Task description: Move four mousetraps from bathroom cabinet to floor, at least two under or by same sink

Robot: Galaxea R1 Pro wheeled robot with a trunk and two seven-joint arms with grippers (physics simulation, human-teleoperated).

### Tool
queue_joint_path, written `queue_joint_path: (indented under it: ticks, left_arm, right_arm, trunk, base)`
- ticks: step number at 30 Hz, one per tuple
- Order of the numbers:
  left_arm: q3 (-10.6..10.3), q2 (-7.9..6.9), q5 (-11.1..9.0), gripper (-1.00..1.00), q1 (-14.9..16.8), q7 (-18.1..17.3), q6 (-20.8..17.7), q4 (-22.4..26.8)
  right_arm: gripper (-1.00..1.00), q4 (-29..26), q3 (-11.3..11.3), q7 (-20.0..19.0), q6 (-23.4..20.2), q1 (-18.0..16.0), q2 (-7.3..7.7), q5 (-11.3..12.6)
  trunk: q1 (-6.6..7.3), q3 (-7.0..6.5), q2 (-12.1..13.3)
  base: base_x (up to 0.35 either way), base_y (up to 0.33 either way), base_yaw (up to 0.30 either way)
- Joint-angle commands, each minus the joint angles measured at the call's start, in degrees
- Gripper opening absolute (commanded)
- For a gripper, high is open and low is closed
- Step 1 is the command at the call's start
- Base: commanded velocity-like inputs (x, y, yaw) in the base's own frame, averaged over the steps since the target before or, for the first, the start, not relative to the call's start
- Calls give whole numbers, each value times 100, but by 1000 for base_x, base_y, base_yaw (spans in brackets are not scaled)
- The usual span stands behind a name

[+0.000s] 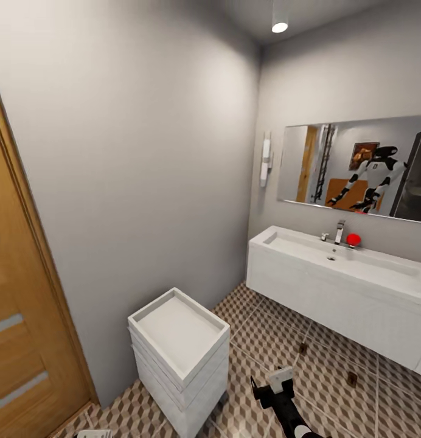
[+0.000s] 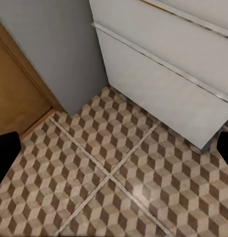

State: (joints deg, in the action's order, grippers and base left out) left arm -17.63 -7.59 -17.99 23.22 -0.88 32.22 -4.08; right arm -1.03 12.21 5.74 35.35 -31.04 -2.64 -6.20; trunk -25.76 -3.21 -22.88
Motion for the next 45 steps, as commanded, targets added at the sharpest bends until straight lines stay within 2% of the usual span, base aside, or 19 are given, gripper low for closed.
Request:
queue_joint_path:
  ticks: [1,38,45]
  left_arm:
    - [-48,3,-47,100,8,-9,30,-22]
    - [-48,4,-39,100,8,-18,38,-22]
    - [-48,61,-39,100,8,-18,40,-22]
  right_arm:
    - [100,4,18,59,7,-3,0,-62]
    - [100,5,18,59,7,-4,0,-65]
    - [100,3,18,59,7,-6,0,-63]
  trunk:
    - [-2,-4,-4]
    - [-2,-237,-4]
    - [-2,-256,-4]
  base:
    - [0,0,231]
    - [0,0,232]
    - [0,0,230]
